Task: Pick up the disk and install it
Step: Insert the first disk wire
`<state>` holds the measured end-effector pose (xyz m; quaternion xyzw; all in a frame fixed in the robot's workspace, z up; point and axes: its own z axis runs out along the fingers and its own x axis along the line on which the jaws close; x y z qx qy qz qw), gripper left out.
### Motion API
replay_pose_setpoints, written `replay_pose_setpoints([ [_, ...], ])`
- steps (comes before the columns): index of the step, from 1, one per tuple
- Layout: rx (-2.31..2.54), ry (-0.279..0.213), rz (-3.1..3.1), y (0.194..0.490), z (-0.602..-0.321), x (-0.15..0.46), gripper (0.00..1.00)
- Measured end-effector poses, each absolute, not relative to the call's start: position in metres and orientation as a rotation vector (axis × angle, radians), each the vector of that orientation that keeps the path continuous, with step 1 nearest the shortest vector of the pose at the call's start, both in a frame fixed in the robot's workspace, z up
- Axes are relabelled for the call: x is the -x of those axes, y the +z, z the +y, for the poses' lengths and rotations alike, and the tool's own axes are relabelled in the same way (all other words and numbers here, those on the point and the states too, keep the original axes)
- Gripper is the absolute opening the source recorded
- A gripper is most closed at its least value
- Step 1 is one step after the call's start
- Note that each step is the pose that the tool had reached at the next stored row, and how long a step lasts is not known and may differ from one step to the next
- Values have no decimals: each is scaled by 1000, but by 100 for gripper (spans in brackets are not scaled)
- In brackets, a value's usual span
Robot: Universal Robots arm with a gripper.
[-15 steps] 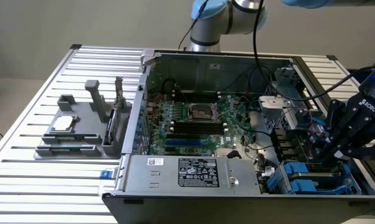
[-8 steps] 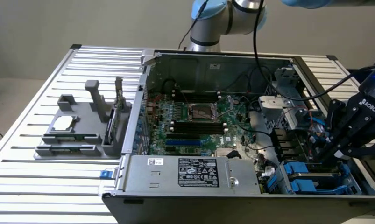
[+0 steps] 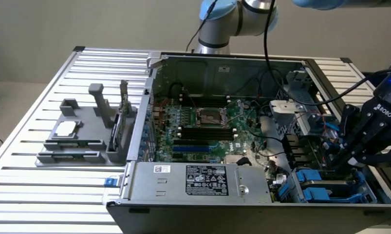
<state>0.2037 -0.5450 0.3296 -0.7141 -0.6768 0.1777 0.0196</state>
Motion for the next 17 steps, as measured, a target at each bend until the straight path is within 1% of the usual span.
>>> replay_pose_setpoints([
  [17,2215,552,-2100,326,-545,-204,16],
])
